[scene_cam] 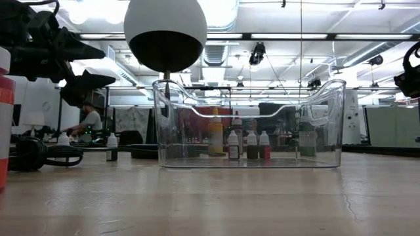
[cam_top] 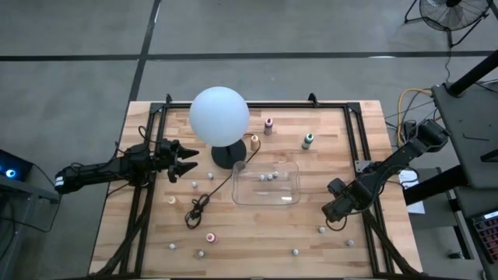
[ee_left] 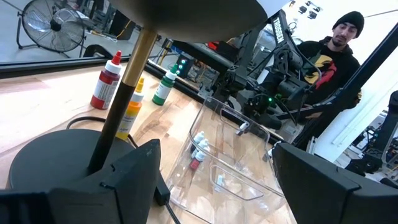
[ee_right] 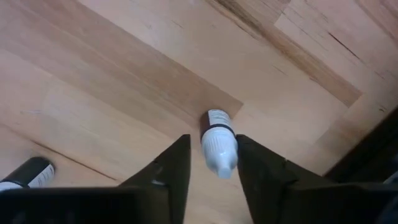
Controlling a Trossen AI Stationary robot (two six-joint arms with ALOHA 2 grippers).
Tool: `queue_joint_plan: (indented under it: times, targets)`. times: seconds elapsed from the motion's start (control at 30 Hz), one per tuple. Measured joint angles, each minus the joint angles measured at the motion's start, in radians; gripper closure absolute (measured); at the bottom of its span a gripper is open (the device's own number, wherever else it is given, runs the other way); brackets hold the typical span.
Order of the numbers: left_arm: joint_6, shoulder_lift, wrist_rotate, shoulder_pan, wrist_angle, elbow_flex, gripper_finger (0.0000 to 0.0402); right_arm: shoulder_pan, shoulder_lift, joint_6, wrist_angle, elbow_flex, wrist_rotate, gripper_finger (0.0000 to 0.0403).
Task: Pick & Place food coloring
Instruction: Put the small black food coloring bottle into the transparent bin
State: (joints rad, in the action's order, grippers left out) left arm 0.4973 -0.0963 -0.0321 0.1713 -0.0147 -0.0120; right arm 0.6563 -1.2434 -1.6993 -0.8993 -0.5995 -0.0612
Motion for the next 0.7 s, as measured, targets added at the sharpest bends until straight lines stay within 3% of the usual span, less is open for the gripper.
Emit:
queue_joint_plan:
  times: [0.27, 0.7]
  targets:
    - [0.0, 0.0, 0.0, 0.0, 0.0, 0.0, 0.0122, 0.0, 0.0, 0.012, -0.003, -0.014, -0.007, 0.0345]
    - [0.0, 0.0, 0.0, 0.0, 0.0, 0.0, 0.0122, -0.025, -0.001, 0.233, -0.262, -0.253, 0.001, 0.034]
